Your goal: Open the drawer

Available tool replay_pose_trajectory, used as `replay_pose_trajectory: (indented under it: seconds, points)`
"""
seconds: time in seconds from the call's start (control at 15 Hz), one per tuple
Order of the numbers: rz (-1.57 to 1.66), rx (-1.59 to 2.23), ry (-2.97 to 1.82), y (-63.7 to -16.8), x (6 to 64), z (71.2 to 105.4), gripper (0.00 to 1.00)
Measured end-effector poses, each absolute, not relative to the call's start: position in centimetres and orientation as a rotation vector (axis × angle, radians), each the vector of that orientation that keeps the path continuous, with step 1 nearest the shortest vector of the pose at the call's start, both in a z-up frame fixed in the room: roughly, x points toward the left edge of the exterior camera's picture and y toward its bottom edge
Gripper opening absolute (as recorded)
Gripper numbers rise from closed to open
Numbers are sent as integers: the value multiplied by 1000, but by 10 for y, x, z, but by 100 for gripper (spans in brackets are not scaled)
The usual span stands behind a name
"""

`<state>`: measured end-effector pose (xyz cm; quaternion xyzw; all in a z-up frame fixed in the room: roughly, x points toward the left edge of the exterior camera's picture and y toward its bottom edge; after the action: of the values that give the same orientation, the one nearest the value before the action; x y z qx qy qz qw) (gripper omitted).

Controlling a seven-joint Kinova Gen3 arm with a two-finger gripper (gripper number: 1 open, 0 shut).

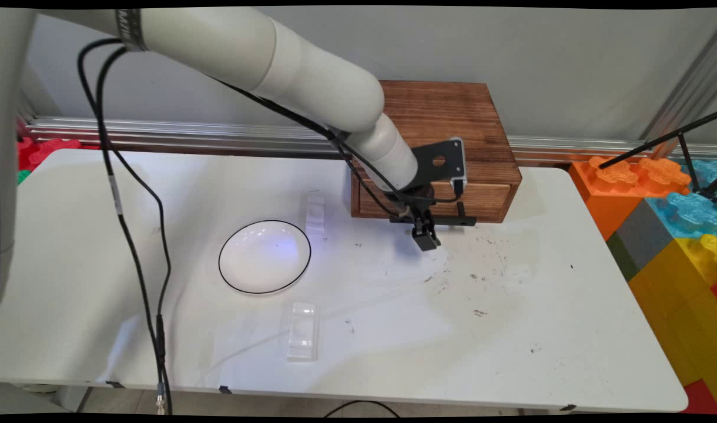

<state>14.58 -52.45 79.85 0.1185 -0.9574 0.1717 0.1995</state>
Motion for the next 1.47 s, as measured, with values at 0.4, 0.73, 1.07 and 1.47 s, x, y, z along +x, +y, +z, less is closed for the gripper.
replay_pose_trajectory:
  seconds: [0.4, 0.73, 1.07, 1.47]
  points:
    - [479, 318, -2680, -527, 138, 778, 100]
    - [470, 312, -2680, -522, 133, 767, 100]
    - [422, 307, -2681, -500, 128, 761, 100]
    - [344, 301, -2662, -460, 117, 765, 100]
